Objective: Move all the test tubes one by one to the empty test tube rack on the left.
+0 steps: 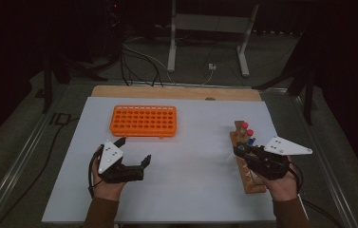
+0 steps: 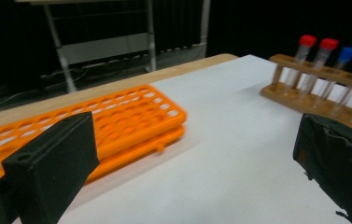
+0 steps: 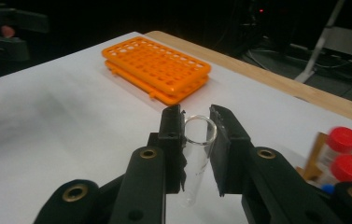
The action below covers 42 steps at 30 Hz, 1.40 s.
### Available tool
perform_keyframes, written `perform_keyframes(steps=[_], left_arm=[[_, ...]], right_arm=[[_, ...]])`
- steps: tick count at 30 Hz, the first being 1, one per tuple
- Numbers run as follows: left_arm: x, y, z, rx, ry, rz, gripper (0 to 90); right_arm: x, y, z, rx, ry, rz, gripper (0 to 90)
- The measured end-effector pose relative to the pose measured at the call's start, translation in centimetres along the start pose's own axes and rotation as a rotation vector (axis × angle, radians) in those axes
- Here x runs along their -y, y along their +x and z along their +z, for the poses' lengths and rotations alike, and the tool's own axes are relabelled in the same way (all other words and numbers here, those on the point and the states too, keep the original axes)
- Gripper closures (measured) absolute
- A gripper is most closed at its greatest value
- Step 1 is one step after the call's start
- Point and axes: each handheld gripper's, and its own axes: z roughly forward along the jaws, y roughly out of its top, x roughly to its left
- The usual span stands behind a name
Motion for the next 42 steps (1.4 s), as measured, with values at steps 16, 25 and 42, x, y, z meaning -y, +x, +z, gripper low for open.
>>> perform_keyframes(steps=[16,25,42], left_arm=[[-2.5,-6.1,5.4,0.182,-0.001,0.052,2.9],[-2.6,-9.1,8.3,0.257,0.07,0.078,7.3],[-2.5,-10.5,10.3,0.35,0.109,0.05,72.4]], right_arm=[[-1.3,2.1,3.7,-0.067,0.016,0.023,76.0],[-1.5,2.8,5.4,-0.08,0.035,0.029,76.0],[-1.5,4.0,6.7,-0.126,0.053,0.04,75.9]])
